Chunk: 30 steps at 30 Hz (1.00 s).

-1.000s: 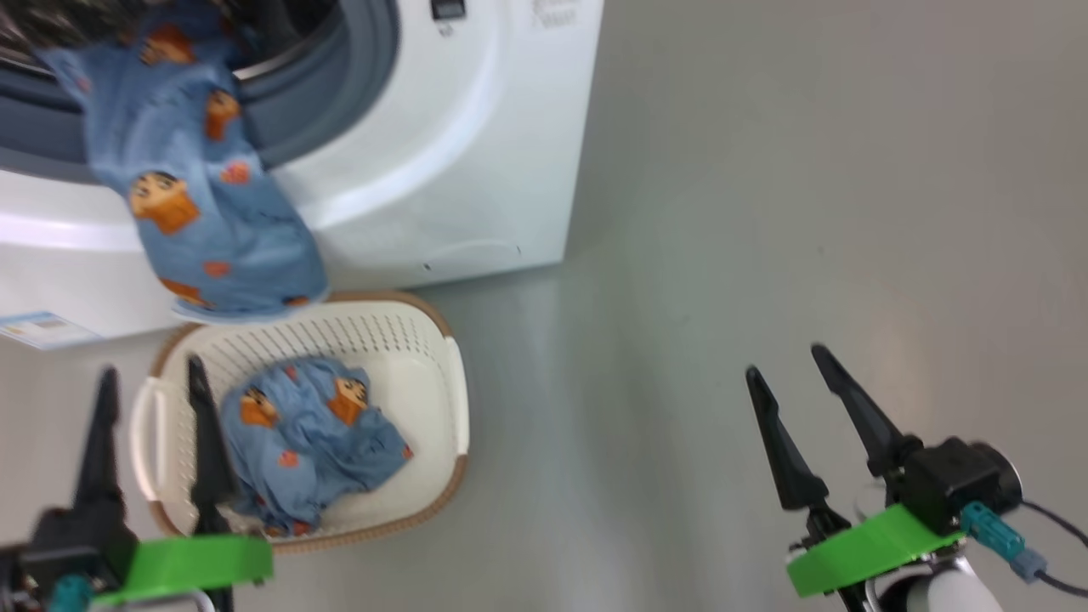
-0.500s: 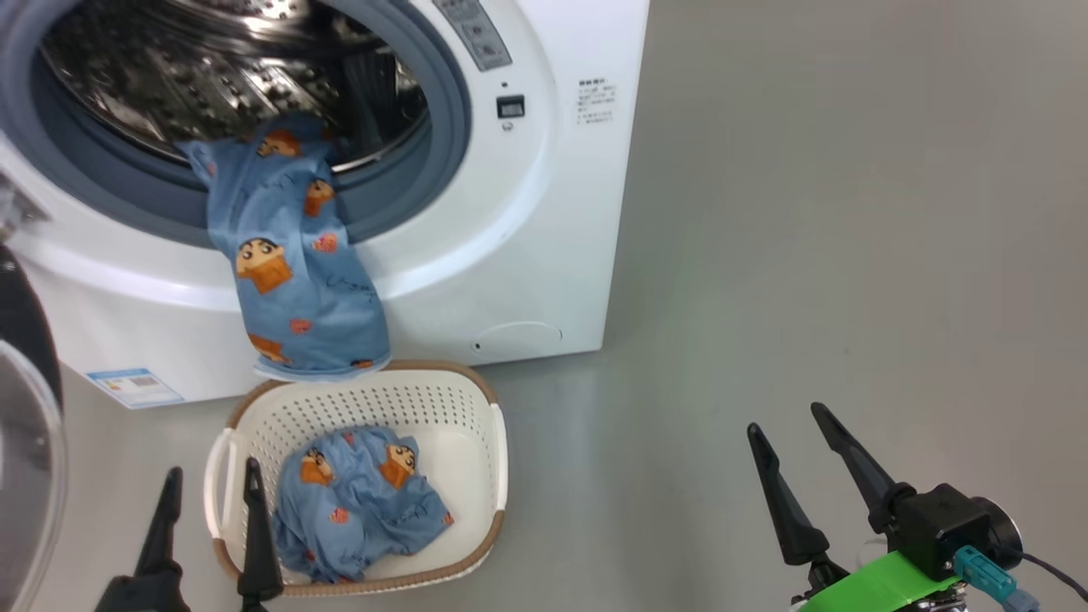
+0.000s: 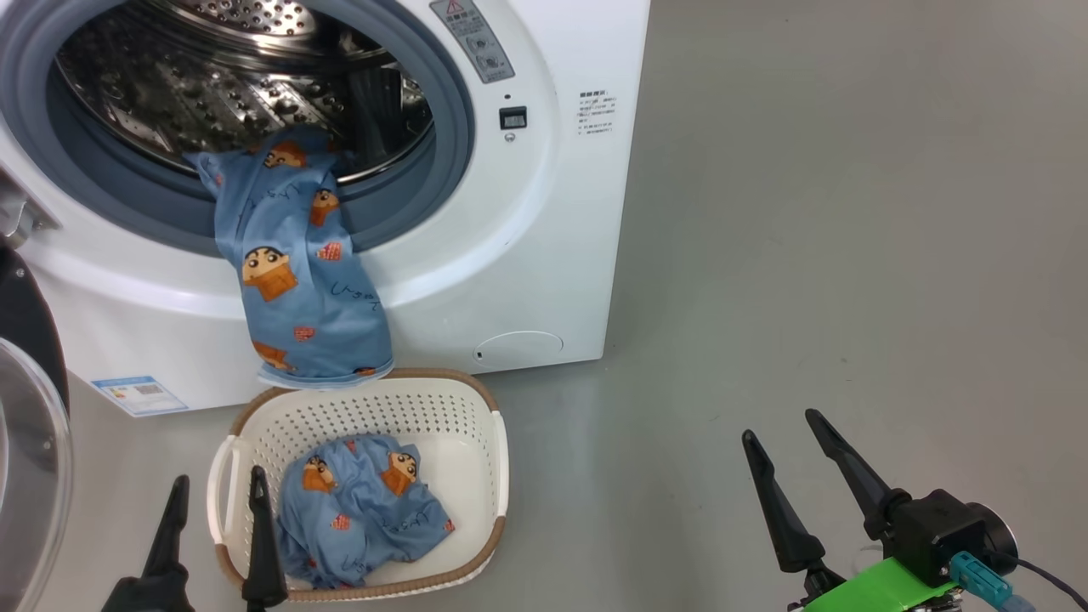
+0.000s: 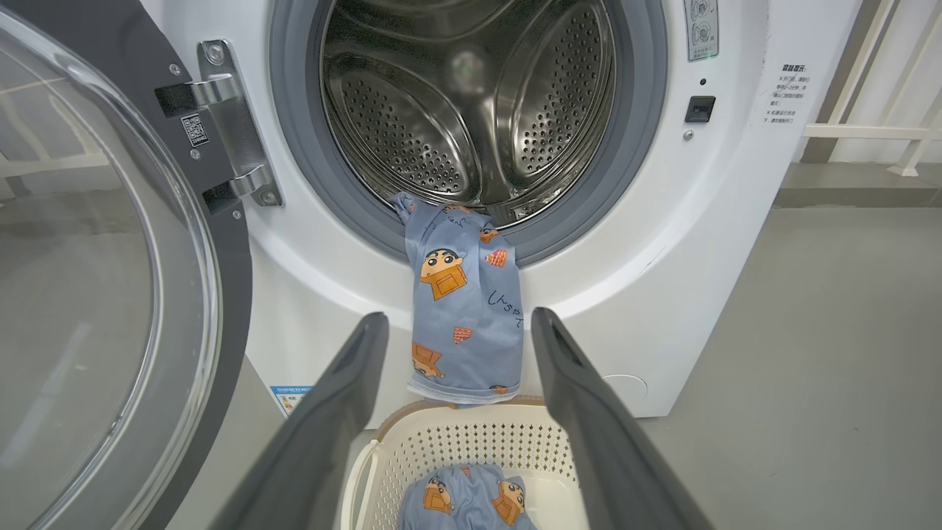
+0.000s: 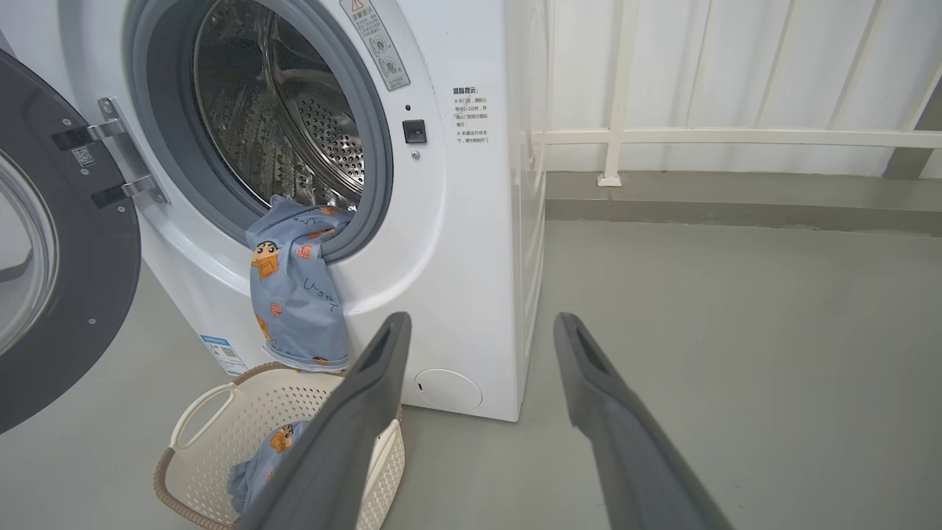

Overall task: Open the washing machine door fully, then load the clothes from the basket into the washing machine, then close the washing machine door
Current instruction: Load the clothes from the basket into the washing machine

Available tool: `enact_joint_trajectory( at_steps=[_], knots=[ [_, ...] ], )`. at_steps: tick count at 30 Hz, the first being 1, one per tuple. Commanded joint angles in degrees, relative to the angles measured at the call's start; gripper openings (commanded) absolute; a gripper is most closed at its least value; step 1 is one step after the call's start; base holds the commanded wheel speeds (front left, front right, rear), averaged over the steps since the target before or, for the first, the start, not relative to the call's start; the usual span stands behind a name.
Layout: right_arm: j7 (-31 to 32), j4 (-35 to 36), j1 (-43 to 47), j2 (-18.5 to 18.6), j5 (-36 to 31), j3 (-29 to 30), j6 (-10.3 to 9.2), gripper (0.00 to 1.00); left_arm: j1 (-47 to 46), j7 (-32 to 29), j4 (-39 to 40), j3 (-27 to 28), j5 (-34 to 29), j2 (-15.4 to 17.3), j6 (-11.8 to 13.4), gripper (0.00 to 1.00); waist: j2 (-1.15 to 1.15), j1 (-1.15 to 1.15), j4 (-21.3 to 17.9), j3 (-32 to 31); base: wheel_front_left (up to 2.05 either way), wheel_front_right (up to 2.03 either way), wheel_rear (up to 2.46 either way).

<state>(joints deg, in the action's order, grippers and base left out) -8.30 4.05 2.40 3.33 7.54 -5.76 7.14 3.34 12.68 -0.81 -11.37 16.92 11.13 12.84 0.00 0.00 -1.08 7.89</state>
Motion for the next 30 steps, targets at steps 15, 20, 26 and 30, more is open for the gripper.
enact_joint_trajectory(
  at_steps=[15, 20, 26, 30],
  knots=[
    [-0.1, 2.7, -2.0, 0.0, -0.2, -2.2, 0.35, 1.00, -5.2, -1.4, -2.6, 1.3, 2.0, 0.2, -0.5, 1.00, 0.00, 0.00, -0.3, 3.8, 0.00, 0.00, 0.00],
    [-0.4, 3.3, -3.5, 0.4, 0.1, -3.0, 0.35, 1.00, -9.9, -3.2, -6.5, 0.3, 2.2, 0.5, -1.9, 1.00, 0.00, 0.00, -1.1, 7.3, 0.00, 0.00, 0.00],
    [-1.1, 4.3, -6.2, 0.4, 0.4, -3.2, 0.35, 1.00, -19.0, -4.6, -14.6, 0.4, 3.4, 0.8, -4.0, 1.00, 0.00, 0.00, -2.7, 13.8, 0.00, 0.00, 0.00],
    [-2.1, 4.4, -8.7, 0.3, 0.7, -3.5, 0.35, 1.00, -26.8, -5.5, -21.5, 0.9, 4.3, 1.3, -5.5, 1.00, 0.00, 0.00, -4.1, 18.4, 0.00, 0.00, 0.00]
  ],
)
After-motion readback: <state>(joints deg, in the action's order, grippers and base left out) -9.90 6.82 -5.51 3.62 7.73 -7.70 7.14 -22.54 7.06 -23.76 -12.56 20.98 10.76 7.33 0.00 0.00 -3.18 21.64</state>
